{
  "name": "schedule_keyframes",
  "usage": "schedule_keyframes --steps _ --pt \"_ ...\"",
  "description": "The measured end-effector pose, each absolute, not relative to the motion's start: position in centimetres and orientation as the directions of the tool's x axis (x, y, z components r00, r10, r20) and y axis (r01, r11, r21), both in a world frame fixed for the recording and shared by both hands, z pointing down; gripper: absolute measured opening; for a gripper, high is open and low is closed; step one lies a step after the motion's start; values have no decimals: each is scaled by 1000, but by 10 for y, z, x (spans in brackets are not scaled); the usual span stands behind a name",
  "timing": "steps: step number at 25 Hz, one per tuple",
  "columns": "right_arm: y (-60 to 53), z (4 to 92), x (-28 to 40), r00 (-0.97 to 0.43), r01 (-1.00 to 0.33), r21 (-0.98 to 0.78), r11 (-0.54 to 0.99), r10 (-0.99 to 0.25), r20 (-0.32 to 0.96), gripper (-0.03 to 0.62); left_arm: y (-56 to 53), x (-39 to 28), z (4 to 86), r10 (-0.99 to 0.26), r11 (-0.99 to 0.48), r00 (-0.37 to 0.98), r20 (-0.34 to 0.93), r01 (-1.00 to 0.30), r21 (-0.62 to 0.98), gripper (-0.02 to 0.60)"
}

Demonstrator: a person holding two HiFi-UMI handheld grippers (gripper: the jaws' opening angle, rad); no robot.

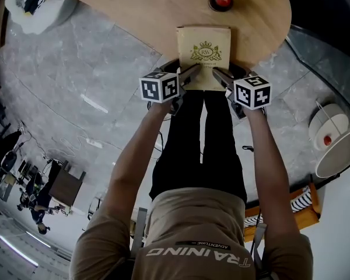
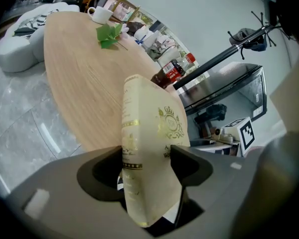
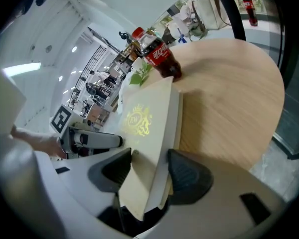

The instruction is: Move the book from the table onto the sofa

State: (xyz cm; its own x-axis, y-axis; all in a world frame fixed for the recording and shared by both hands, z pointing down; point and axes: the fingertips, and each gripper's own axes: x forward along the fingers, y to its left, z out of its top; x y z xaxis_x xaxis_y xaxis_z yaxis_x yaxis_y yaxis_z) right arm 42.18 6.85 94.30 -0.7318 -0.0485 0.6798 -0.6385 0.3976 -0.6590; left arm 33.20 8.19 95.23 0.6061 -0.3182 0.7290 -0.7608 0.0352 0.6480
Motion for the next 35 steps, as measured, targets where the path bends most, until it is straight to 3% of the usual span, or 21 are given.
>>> schedule_keyframes --steps 15,35 --pt "62 844 420 -743 -625 -618 477 -118 659 232 74 329 854 -395 -50 600 695 -770 636 299" --pt "15 591 409 -796 -562 -492 665 -275 539 230 35 317 601 -666 -186 510 545 -821 540 299"
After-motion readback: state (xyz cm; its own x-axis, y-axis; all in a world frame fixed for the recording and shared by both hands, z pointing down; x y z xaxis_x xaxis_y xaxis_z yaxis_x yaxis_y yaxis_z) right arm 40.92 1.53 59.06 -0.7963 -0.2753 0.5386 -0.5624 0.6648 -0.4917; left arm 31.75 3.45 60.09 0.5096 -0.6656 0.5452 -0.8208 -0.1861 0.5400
